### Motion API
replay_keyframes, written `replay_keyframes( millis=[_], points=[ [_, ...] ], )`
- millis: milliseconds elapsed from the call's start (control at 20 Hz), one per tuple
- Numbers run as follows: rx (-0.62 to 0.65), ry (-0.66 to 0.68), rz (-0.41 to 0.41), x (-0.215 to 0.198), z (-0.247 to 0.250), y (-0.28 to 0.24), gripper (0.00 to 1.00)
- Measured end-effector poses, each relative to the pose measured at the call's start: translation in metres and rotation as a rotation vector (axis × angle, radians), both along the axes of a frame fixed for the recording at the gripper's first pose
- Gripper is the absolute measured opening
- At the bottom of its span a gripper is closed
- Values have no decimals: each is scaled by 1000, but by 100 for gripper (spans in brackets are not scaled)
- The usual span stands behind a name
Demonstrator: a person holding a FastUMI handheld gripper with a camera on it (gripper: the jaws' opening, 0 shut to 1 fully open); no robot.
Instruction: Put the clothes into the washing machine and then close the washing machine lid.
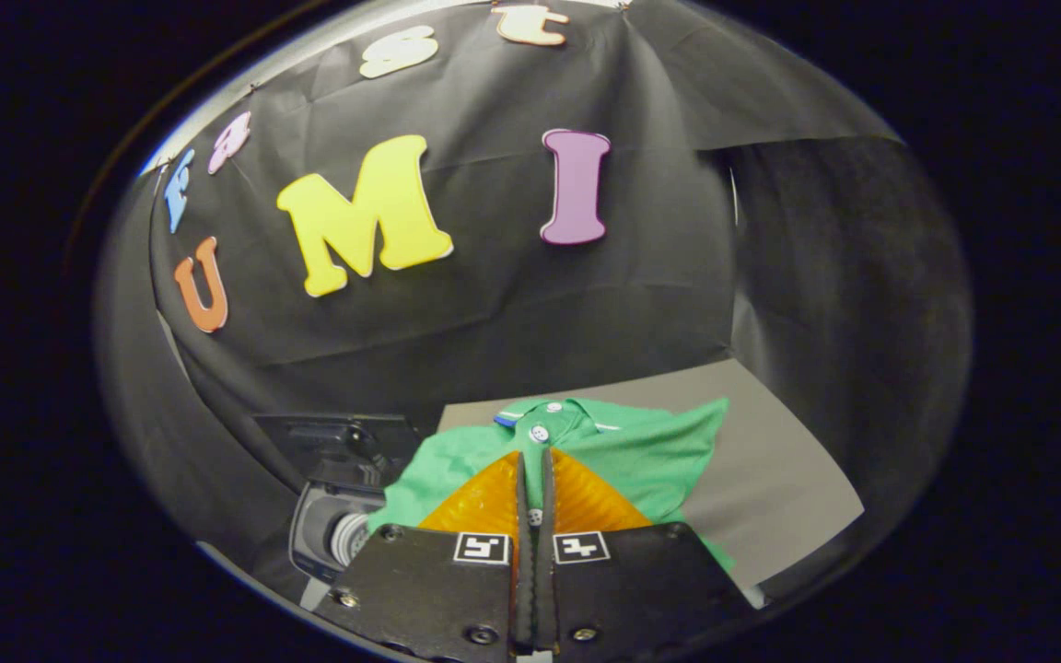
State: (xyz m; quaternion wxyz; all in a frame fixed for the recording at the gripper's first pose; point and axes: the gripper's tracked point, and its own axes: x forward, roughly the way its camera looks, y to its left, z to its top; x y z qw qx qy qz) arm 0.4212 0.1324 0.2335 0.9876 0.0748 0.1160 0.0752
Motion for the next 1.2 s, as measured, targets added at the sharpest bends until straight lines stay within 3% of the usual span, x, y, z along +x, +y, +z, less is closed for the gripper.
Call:
replay_keyframes(
  millis=[800, 1200],
  points=[
    [35, -169, 234, -71, 118, 175, 4],
    [-4, -123, 329, -76, 96, 265, 5]
  ],
)
